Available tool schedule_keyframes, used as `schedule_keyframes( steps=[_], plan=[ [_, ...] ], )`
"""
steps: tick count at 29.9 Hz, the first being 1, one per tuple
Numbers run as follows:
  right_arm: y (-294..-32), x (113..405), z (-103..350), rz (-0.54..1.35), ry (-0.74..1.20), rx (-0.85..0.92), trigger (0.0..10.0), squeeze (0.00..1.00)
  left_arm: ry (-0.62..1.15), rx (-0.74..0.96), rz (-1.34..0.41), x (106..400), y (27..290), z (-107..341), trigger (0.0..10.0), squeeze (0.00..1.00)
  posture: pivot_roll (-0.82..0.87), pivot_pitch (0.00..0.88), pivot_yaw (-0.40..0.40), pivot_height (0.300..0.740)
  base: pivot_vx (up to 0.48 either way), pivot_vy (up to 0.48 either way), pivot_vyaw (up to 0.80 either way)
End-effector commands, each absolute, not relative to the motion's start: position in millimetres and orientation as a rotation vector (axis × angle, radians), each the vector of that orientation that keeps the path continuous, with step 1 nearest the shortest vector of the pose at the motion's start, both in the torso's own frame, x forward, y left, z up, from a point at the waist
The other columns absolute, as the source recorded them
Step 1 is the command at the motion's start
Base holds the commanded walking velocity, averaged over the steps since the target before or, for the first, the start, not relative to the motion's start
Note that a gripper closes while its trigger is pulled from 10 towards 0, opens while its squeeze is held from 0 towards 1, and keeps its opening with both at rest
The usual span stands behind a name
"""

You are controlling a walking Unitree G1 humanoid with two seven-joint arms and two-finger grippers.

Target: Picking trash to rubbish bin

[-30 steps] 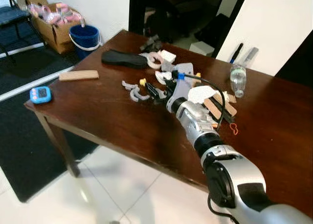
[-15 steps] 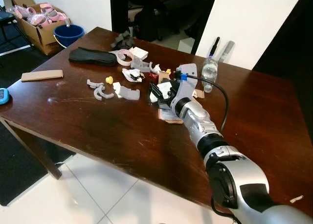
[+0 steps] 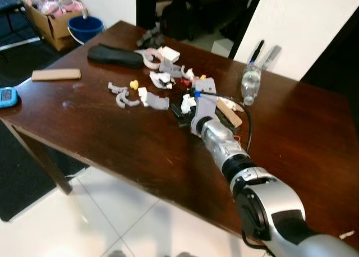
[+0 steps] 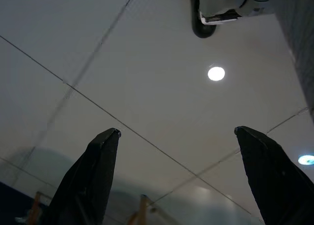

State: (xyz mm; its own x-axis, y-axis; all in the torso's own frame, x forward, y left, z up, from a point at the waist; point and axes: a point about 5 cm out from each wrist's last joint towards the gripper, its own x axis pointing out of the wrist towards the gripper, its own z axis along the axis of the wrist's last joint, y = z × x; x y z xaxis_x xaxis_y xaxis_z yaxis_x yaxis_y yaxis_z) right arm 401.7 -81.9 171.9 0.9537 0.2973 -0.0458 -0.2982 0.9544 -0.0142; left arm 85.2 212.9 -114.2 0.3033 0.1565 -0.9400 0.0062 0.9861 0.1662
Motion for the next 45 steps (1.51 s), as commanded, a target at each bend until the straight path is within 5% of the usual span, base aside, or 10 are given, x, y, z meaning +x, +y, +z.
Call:
schedule_keyframes(
  steps=[1, 15, 27, 45],
  plan=[
    [-86, 403, 170, 0.278, 0.074, -0.025, 10.0, 0.0, 1.223, 0.106, 0.115, 89, 201, -115, 10.0, 0.0, 0.21, 0.236, -0.194, 0.74, 0.0, 0.0, 0.0],
    [-109, 405, 162, 0.143, 0.138, -0.129, 10.0, 0.0, 1.236, 0.102, 0.16, 75, 211, -116, 10.0, 0.0, 0.22, 0.253, -0.196, 0.74, 0.0, 0.0, 0.0],
    [-129, 414, 194, 0.099, 0.013, 0.025, 10.0, 0.0, 1.266, 0.134, 0.098, 65, 203, -119, 10.0, 0.0, 0.22, 0.278, -0.185, 0.74, 0.0, 0.0, 0.0],
    [-115, 415, 190, 0.014, 0.105, -0.019, 10.0, 0.0, 1.293, 0.151, 0.083, 43, 204, -121, 10.0, 0.0, 0.27, 0.359, -0.175, 0.74, 0.0, 0.0, 0.0]
  ],
)
